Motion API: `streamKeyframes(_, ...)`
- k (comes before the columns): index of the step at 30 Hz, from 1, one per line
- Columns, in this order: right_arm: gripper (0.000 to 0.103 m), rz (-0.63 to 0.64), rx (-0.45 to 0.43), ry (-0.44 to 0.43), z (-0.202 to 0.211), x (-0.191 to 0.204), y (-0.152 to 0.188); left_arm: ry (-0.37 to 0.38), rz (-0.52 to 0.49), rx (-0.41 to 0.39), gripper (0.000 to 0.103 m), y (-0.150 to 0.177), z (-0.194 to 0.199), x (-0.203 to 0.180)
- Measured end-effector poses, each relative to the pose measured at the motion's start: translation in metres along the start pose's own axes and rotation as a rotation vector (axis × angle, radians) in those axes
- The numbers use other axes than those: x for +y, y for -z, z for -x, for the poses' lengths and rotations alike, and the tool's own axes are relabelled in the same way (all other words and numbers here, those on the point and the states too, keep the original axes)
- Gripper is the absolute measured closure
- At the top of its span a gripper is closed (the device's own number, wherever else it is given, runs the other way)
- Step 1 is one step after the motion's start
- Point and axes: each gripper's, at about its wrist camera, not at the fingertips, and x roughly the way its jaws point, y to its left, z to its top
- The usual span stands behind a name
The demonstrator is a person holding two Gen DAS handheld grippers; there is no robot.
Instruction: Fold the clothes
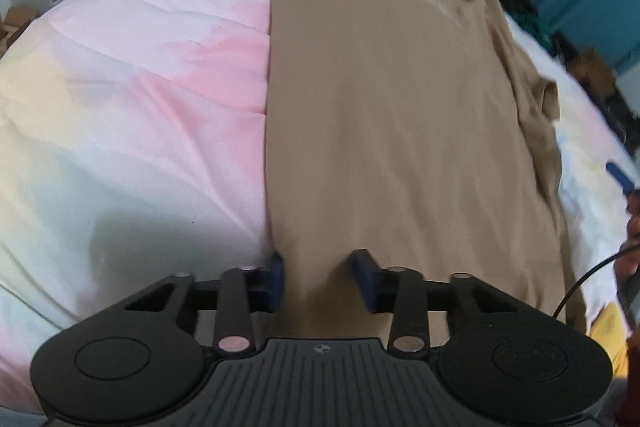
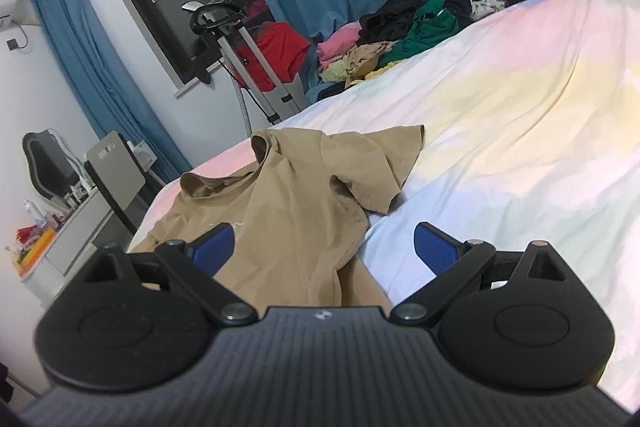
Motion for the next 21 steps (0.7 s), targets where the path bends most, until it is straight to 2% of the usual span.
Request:
streamKeyframes(2, 0.005, -0.004, -0.003, 0.002, 0.002, -0.001, -0.001, -0.007, -0.010, 0.023, 0.095, -0.005, 0.003, 0.002)
streamKeyframes(3, 0.005, -0.012, -0.004, 0.000, 0.004, -0.002, -0.002, -0.005, -0.010, 0.036, 0.099, -0.007, 0.004, 0.004)
streamKeyframes(5, 0.005, -0.030, -0.006, -0.002, 0.006, -0.006, -0.004, 0.000, -0.009, 0.052, 0.102, -0.012, 0.009, 0.007)
streamKeyframes(10, 0.005, -0.075, -0.011, 0.001, 0.011, -0.014, -0.009, -0.002, -0.014, 0.054, 0.102, -0.024, 0.038, 0.013)
streamKeyframes(15, 0.005, -0.127, -0.011, -0.002, 0.012, -0.023, -0.013, -0.071, -0.008, 0.032, 0.102, -0.039, 0.063, 0.024)
streamKeyframes(19, 0.005, -0.149, -0.003, -0.005, 0.012, -0.027, -0.014, -0.131, -0.009, 0.060, 0.101, -0.035, 0.052, 0.024)
streamKeyframes(21, 0.005, -0.158, 0.007, -0.013, 0.012, -0.029, -0.013, -0.143, -0.009, 0.057, 0.095, -0.036, 0.052, 0.026)
